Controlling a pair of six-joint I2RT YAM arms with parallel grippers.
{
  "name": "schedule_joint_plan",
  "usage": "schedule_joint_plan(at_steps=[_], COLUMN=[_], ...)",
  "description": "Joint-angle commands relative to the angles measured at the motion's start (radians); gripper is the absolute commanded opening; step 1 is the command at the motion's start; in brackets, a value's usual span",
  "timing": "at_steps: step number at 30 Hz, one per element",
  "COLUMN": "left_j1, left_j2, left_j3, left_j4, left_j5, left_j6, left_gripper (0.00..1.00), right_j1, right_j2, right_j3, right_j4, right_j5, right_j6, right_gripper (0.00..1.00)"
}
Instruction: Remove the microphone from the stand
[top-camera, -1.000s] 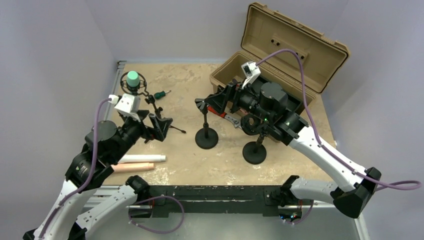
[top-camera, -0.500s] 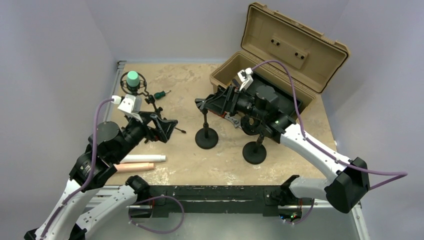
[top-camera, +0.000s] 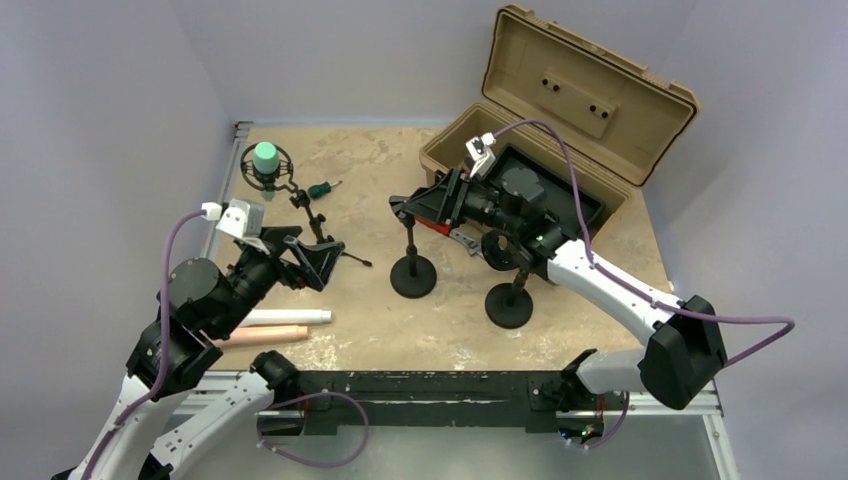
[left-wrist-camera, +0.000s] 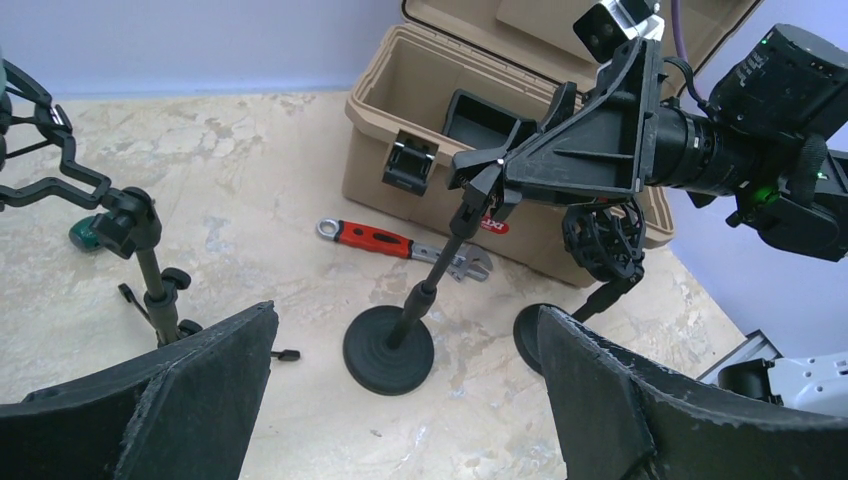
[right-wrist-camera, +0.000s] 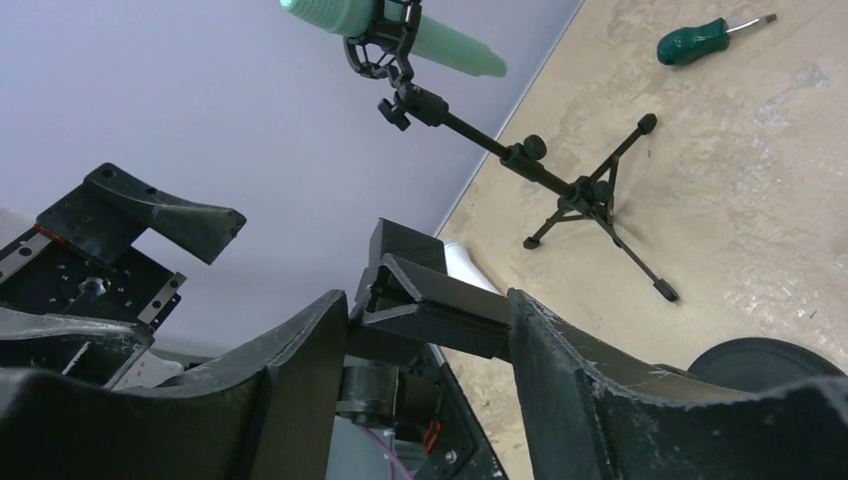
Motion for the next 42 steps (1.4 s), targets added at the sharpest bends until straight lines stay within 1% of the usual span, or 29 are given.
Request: schedule_joint_plan(at_steps=[1, 9, 13, 23, 30, 35, 42], left_j1=[0.003, 0.004, 0.004, 0.003, 0.004, 0.004, 0.004], left_j2=[-0.02, -0.024, -0.021, -0.023, -0.027, -0.023, -0.043], left_j3=[0.0, 0.001, 0.004, 0.014, 0.008, 0.006, 0.003], left_j4=[0.007, -0.002, 0.002, -0.015, -0.012, -0.008, -0.026], left_j5=[-0.027, -0.051, -0.057, -0.062, -0.064, -0.057, -0.075], left_j6=[-0.003, 0.009, 0.016, 0.018, 0.018, 0.018, 0.025], left_gripper=[0.99, 0.98, 0.98, 0.98, 0.98, 0.98, 0.98], right_j1=[-0.004, -0.004, -0.003, 0.004, 0.013, 0.017, 0.025], right_j2=[-0.014, -0.032, -0.034, 0.035, 0.033, 0.078, 0.089], right_j3=[-0.016, -0.115, -0.144, -0.182, -0.195, -0.167, -0.154], right_j4=[0.014, -0.04, -0.051, -0.054, -0.086, -0.086, -0.137], right_j5=[0.006, 0.046, 0.073, 0.107, 0.174, 0.197, 0.3], right_j6=[-0.006, -0.063, -0.081, -0.134, -0.172, -0.194, -0.247], right_gripper=[0.54, 0.48, 0.48, 0.44, 0.44, 0.44, 0.43])
